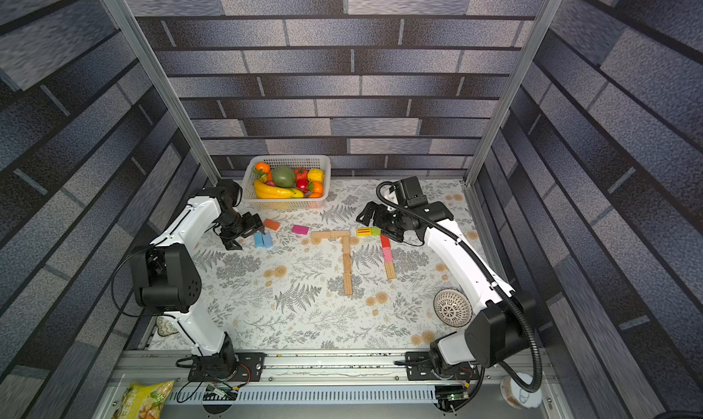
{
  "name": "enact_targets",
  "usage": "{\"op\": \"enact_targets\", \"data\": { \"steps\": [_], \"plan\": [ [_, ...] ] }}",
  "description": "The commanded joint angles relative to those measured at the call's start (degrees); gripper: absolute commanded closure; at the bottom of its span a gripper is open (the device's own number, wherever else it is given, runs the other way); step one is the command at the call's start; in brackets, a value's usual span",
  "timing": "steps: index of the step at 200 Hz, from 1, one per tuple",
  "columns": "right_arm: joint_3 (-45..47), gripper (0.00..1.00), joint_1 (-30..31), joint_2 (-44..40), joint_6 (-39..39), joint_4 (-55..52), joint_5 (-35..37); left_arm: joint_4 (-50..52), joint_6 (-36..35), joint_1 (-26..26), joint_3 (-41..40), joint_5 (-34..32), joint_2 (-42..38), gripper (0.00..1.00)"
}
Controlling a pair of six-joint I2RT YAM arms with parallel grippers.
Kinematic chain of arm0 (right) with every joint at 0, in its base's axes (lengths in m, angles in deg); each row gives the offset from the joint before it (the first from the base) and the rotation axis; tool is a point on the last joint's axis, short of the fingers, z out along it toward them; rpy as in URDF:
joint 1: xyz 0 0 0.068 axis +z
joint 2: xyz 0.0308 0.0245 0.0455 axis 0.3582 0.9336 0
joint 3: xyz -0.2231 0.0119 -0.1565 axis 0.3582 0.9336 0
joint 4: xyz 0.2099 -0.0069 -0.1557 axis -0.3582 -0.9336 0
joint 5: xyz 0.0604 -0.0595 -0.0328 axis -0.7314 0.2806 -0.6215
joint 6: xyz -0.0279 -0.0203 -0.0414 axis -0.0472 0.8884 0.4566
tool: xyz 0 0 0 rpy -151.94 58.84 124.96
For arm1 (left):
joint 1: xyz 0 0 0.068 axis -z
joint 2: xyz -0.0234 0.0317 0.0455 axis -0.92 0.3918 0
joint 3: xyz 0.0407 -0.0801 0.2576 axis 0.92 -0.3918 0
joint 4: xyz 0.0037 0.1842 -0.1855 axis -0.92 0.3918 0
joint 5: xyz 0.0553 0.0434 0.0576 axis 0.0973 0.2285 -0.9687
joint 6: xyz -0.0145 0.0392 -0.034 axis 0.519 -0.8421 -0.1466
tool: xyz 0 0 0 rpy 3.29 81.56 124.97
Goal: Assemble the number 7 with building blocks
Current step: Adjust the building block at the center of the board.
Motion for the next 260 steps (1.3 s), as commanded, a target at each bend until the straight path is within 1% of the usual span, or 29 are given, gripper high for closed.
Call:
{"op": "enact_targets", "data": {
  "steps": [1,35,50,77,89,115,131,163,199,223,237,260],
  "plan": [
    [-0.9,0.0,-0.2,2.6,1.0,0.6,-2.4,-0.5,-2.2,-0.4,0.7,-0.9,1.5,0.09],
    [-4.3,0.0,-0.3,7.0,2.8,0.0,-5.8,-1.6,-0.6,-0.2,-0.5,-0.5,1.5,0.11],
    [-5.2,0.0,-0.3,8.3,3.7,-0.7,-5.4,-1.0,-0.5,-0.5,0.7,-0.8,2.7,0.14],
    [-5.1,0.0,-0.2,10.2,3.5,0.3,-7.8,-0.2,-0.4,-0.4,2.8,-1.8,5.3,0.17],
    [-5.6,0.0,-0.2,10.7,4.0,-0.5,-7.9,0.2,-0.4,-0.3,3.5,-2.1,6.9,0.19],
    [-6.1,0.0,-0.4,10.3,5.6,-1.9,-7.1,0.5,-1.0,0.7,5.1,-3.0,9.4,0.2],
    [-6.7,0.0,-0.4,10.5,6.8,-3.5,-6.7,-0.8,-1.4,2.1,6.2,-2.1,10.0,0.2],
    [-5.9,0.0,-0.3,10.1,7.3,-4.0,-6.4,1.2,-0.9,4.5,13.5,-2.7,14.2,0.21],
    [-4.8,0.0,-0.3,9.0,7.4,-4.0,-6.0,2.8,1.9,4.8,22.3,-1.6,20.5,0.22],
    [-4.7,0.0,-0.4,8.6,7.6,-4.2,-5.6,5.9,2.3,4.6,28.4,-3.4,24.9,0.22],
    [-4.6,0.0,-0.5,8.6,7.5,-4.4,-5.5,6.0,2.7,3.6,29.2,-3.9,25.8,0.22],
    [-4.5,0.0,-0.6,9.0,7.7,-4.2,-5.9,1.6,3.3,2.6,27.1,-0.4,25.2,0.23]
  ]
}}
